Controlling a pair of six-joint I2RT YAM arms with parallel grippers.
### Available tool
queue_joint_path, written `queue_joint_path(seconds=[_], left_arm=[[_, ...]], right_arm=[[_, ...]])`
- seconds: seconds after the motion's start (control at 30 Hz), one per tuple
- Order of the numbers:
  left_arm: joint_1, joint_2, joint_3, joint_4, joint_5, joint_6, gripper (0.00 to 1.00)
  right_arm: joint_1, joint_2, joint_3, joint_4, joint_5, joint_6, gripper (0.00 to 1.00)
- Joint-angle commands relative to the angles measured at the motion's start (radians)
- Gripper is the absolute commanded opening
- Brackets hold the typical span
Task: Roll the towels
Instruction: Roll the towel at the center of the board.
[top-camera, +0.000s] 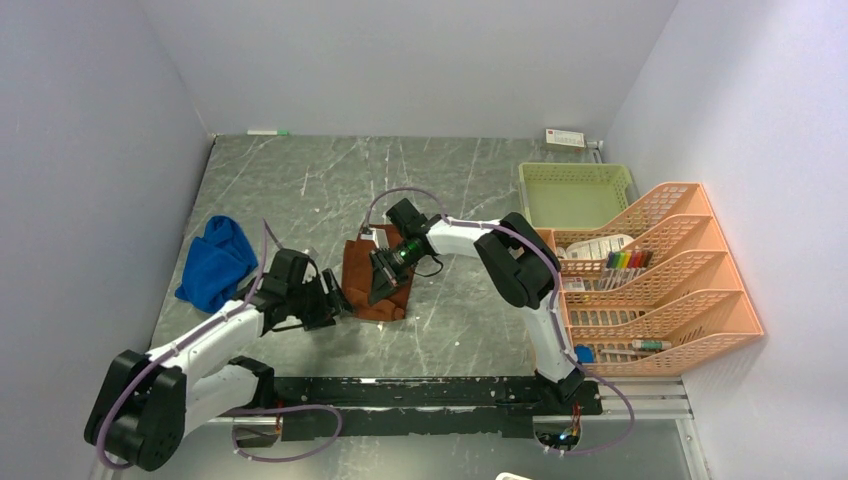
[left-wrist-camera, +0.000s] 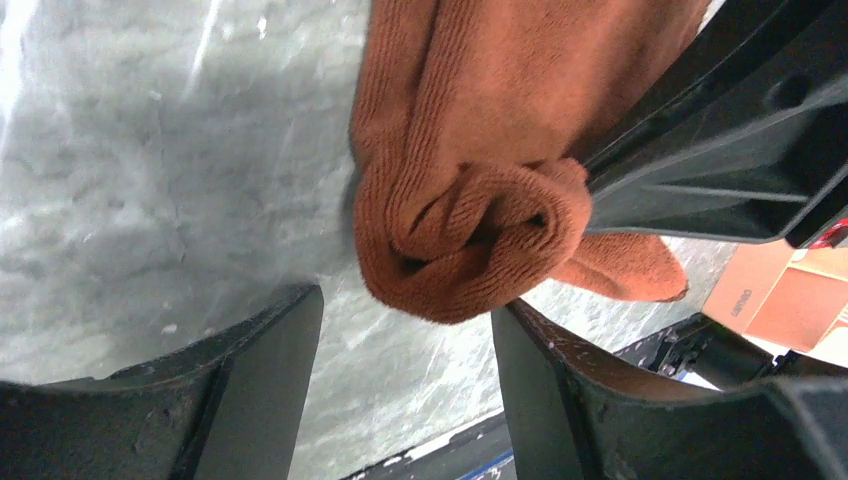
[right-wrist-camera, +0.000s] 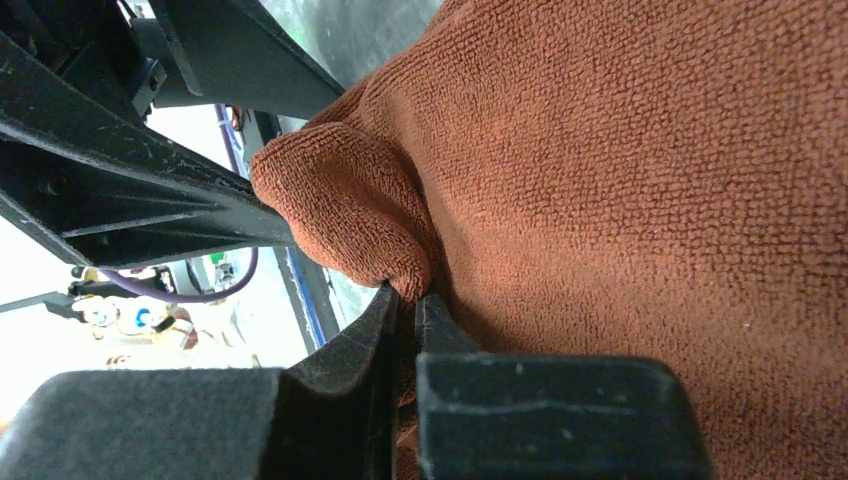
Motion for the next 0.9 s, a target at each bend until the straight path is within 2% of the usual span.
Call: queue_joint_path(seconds=[0.0, 0.13, 0.27, 0.4, 0.43, 0.47, 0.5, 0.53, 0.6, 0.63, 0.67, 0.73, 0.8, 0.87], left_arm=[[-0.016, 0.022, 0.005, 0.144, -0.031, -0.030, 0.74], [-0.020, 0.033, 0.004, 0.191, -0.045, -0.042, 0.75], [-0.027, 0.115, -0.015, 0.266, -0.025, -0.048, 0.72], [-0.048, 0.194, -0.046, 0.350, -0.007, -0.051, 0.58], [-0.049, 0.208, -0.051, 0.359, -0.009, -0.051, 0.53], [-0.051, 0.216, -0.057, 0.368, -0.011, -0.051, 0.42], [-0.052, 0.220, -0.059, 0.368, -0.017, -0.053, 0.19], [-0.052, 0.221, -0.057, 0.357, -0.031, -0.058, 0.08], [-0.052, 0.218, -0.050, 0.334, -0.048, -0.059, 0.07], [-0.051, 0.213, -0.041, 0.317, -0.059, -0.059, 0.07], [-0.051, 0.207, -0.035, 0.301, -0.069, -0.060, 0.07], [-0.051, 0.192, -0.019, 0.265, -0.080, -0.063, 0.07], [-0.051, 0.186, 0.000, 0.226, -0.090, -0.072, 0.07], [-0.051, 0.195, 0.023, 0.191, -0.091, -0.083, 0.07]], right_arm=[[-0.002, 0.022, 0.011, -0.033, 0.008, -0.019, 0.00], [-0.001, 0.024, 0.001, -0.020, -0.001, -0.017, 0.00], [-0.002, 0.022, -0.004, -0.007, -0.017, -0.014, 0.00], [-0.002, 0.024, 0.001, -0.017, -0.012, -0.025, 0.00], [-0.001, 0.025, 0.005, -0.019, -0.015, -0.029, 0.00], [-0.002, 0.027, 0.010, -0.023, -0.018, -0.031, 0.00], [-0.002, 0.028, 0.014, -0.027, -0.016, -0.036, 0.04], [-0.002, 0.026, 0.017, -0.031, -0.008, -0.040, 0.12], [-0.008, 0.002, 0.022, -0.051, 0.043, -0.062, 0.35], [-0.016, -0.021, 0.022, -0.065, 0.097, -0.073, 0.42], [-0.027, -0.052, 0.022, -0.081, 0.183, -0.086, 0.46], [-0.033, -0.157, 0.012, -0.101, 0.444, -0.122, 0.50], [0.002, -0.307, -0.054, -0.043, 0.731, -0.158, 0.73], [0.098, -0.449, -0.151, 0.078, 0.969, -0.258, 0.80]])
